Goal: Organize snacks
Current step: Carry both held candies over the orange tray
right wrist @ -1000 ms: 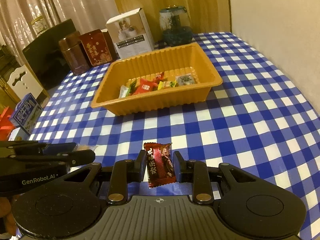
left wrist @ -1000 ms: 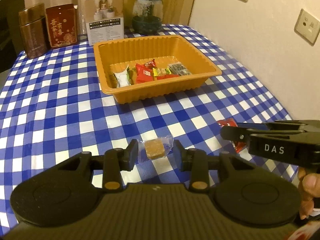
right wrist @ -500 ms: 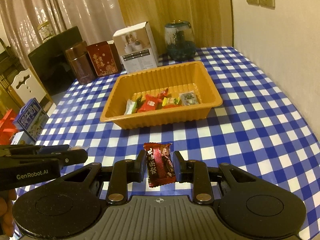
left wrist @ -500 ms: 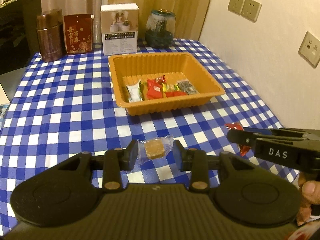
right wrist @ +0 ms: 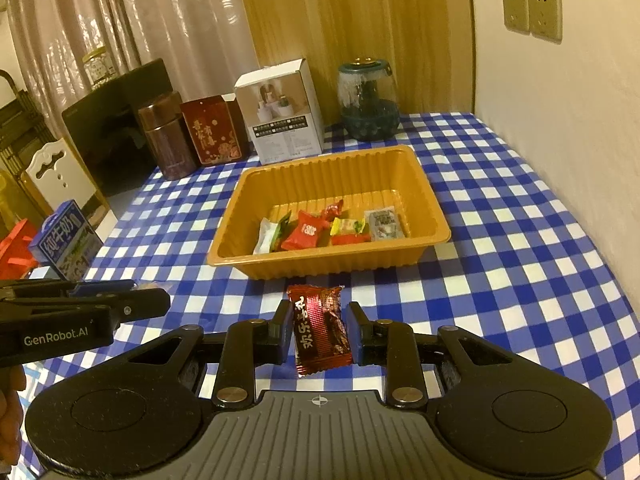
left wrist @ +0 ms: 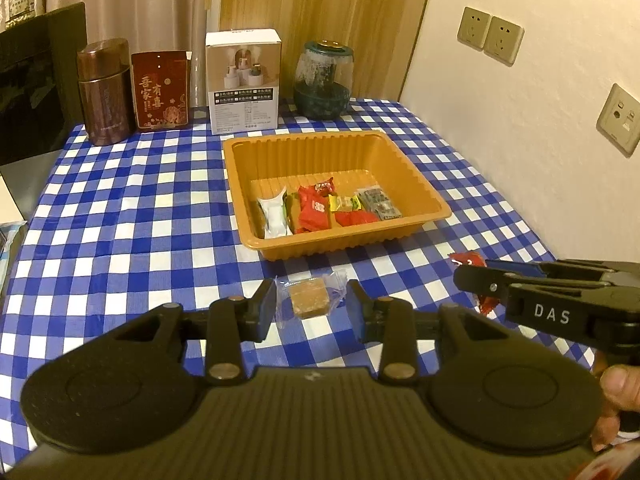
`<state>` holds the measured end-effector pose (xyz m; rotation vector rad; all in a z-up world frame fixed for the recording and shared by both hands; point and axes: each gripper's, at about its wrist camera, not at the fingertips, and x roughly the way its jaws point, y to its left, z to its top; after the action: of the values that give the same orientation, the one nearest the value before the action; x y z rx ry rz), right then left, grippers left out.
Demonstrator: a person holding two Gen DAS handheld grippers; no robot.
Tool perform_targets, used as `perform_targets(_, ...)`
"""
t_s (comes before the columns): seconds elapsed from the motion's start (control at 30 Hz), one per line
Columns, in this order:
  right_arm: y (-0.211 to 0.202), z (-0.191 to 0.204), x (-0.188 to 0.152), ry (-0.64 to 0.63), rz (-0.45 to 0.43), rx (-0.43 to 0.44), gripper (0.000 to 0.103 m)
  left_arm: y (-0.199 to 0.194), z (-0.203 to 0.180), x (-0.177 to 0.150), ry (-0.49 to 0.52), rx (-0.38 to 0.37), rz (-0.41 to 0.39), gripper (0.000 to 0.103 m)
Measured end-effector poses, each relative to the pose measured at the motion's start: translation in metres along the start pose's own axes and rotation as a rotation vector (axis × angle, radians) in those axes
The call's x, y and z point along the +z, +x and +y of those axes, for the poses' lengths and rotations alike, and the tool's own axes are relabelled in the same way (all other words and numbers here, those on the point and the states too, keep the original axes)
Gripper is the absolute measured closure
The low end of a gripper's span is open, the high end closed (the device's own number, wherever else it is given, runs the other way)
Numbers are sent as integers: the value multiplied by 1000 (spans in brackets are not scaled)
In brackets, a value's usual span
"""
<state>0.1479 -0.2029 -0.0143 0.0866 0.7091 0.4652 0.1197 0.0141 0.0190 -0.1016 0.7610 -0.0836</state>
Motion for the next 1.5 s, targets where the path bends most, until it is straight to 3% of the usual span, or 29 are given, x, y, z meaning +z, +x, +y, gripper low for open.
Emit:
perform_targets(0.5,26,-10,42,-31,-21,-12,74,28,7,24,18,-12,3,69)
perform_targets(0.9,72,-25,78,-59,12,-27,74,67,6,70,47,-43,-5,69)
perform_targets(1.5,117,-37,100,-63,46,-22,74,119,10,97,68,-47,26,69)
